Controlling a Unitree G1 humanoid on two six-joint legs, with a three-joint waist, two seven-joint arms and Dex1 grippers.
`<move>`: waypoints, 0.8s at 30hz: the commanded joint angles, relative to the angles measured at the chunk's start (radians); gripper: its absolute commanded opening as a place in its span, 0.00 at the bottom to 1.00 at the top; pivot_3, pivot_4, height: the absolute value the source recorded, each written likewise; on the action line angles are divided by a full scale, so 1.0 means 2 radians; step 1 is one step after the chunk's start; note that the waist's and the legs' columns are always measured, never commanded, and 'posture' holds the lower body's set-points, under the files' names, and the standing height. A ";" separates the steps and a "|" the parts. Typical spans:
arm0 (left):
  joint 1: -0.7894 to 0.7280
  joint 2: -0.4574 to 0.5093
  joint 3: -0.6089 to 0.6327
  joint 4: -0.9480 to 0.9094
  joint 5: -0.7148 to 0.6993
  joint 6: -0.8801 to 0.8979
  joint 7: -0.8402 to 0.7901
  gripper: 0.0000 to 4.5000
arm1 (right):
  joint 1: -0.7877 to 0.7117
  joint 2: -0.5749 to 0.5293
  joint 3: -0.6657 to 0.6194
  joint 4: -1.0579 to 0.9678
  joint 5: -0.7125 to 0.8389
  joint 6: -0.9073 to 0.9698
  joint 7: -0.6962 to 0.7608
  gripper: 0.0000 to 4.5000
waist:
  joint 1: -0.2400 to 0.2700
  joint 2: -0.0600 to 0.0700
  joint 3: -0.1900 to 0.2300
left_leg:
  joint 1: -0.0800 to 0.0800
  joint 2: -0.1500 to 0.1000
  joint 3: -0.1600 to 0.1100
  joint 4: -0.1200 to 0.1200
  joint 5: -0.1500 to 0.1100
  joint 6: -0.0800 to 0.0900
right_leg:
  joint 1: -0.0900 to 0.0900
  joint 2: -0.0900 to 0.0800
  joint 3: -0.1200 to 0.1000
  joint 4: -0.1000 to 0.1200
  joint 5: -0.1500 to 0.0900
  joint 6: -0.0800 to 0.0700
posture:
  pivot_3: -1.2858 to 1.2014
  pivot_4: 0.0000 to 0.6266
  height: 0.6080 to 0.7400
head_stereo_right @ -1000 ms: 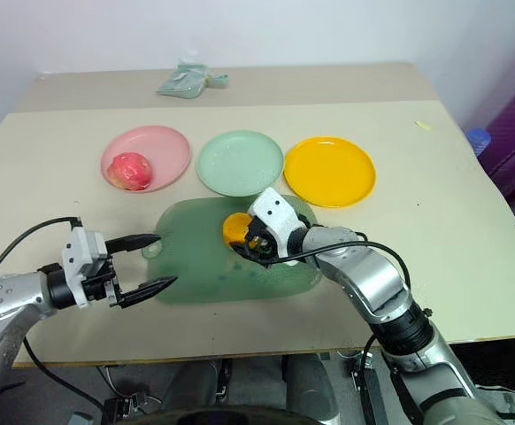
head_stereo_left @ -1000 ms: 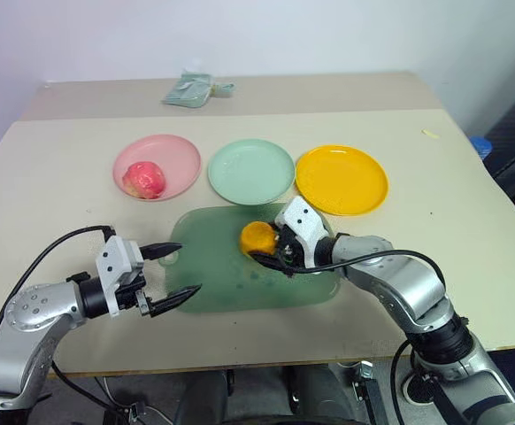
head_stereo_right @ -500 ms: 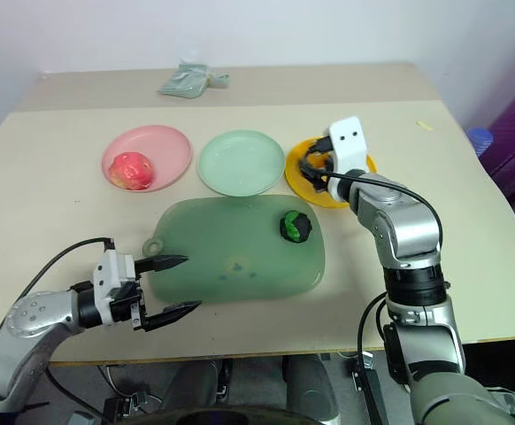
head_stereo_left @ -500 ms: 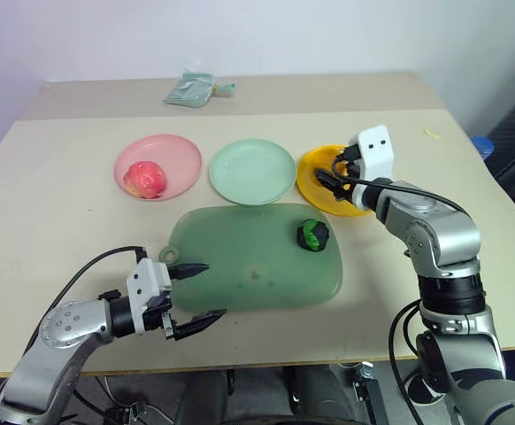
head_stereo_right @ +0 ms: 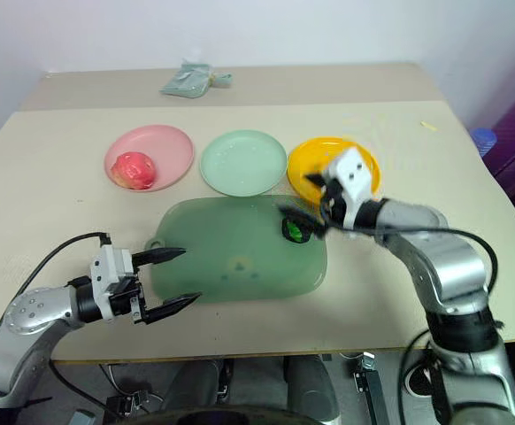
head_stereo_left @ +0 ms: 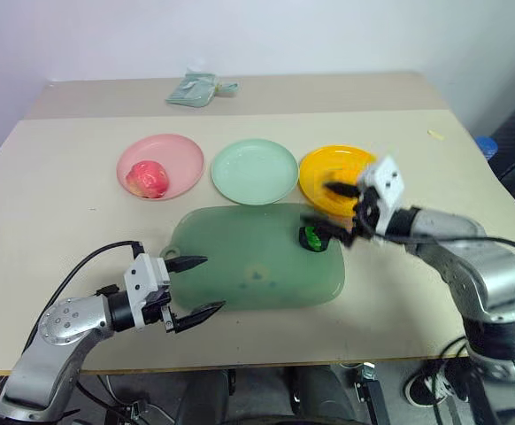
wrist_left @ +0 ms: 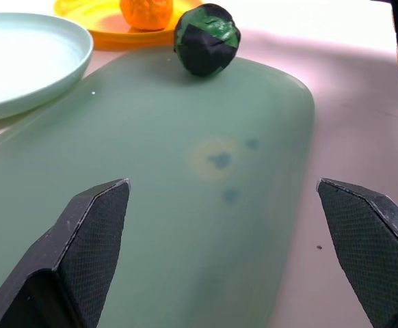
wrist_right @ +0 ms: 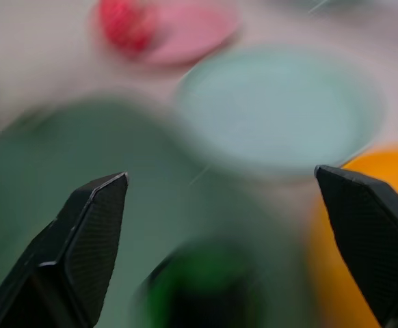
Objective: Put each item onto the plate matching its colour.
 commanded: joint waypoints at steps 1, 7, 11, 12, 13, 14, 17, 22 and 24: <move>-0.011 0.003 0.005 -0.003 -0.008 0.000 -0.002 1.00 | -0.001 -0.011 0.045 0.003 -0.047 -0.015 -0.010 0.99 | -0.003 0.000 0.000 | 0.000 0.000 0.000 0.000 0.000 0.000 | 0.000 0.001 0.000 0.000 0.000 0.000 | 0.52 0.24 1.00; 0.001 0.000 0.037 0.014 -0.012 -0.009 0.007 1.00 | -0.035 0.030 0.044 0.005 -0.048 -0.016 -0.033 0.50 | -0.002 0.000 0.000 | 0.000 0.000 0.000 0.000 0.000 0.000 | -0.001 0.001 0.000 0.000 0.000 0.000 | 0.52 0.24 1.00; 0.004 -0.014 0.083 0.029 -0.021 -0.009 0.039 1.00 | -0.086 0.077 0.049 0.035 -0.064 -0.023 -0.068 0.50 | -0.002 0.000 0.000 | 0.000 0.000 0.000 0.000 0.000 0.000 | -0.001 0.001 0.000 0.000 0.000 0.000 | 0.52 0.24 1.00; 0.002 -0.018 0.097 0.036 -0.023 -0.007 0.051 1.00 | -0.112 0.106 0.053 0.066 -0.075 -0.018 -0.095 0.50 | -0.002 0.000 0.000 | 0.000 0.000 0.000 0.000 0.000 0.000 | -0.001 0.001 0.000 0.000 0.000 0.000 | 0.52 0.24 1.00; 0.001 -0.022 0.107 0.042 -0.024 -0.006 0.062 1.00 | -0.135 0.132 0.057 0.097 -0.085 -0.014 -0.119 0.50 | -0.003 0.000 0.000 | 0.000 0.000 0.000 0.000 0.000 0.000 | -0.001 0.001 0.000 0.000 0.000 0.000 | 0.52 0.24 1.00; -0.001 -0.027 0.118 0.049 -0.021 -0.007 0.075 1.00 | -0.160 0.159 0.064 0.135 -0.098 -0.011 -0.142 0.50 | -0.003 0.000 0.000 | 0.000 0.000 0.000 0.000 0.000 0.000 | -0.001 0.001 0.000 0.000 0.000 0.000 | 0.52 0.24 1.00; -0.004 -0.036 0.131 0.059 -0.011 -0.002 0.104 1.00 | -0.218 0.215 0.081 0.242 -0.131 -0.040 -0.169 0.50 | -0.003 0.000 0.000 | 0.000 0.000 0.000 0.000 0.000 0.000 | -0.002 0.001 0.000 0.001 0.000 0.000 | 0.52 0.24 1.00; 0.014 -0.044 0.130 0.038 -0.006 -0.004 0.124 1.00 | -0.289 0.270 0.069 0.397 -0.162 -0.121 -0.192 0.56 | -0.002 0.000 0.000 | -0.001 -0.001 0.001 -0.001 0.000 -0.001 | -0.003 -0.001 0.000 0.001 0.000 0.000 | 0.52 0.24 1.00; 0.017 -0.049 0.130 0.024 -0.007 0.001 0.137 1.00 | -0.292 0.266 0.059 0.402 -0.167 -0.149 -0.192 0.69 | 0.000 0.000 0.000 | -0.001 -0.001 0.000 -0.001 0.000 -0.001 | -0.003 -0.001 0.000 0.001 0.000 0.000 | 0.52 0.24 1.00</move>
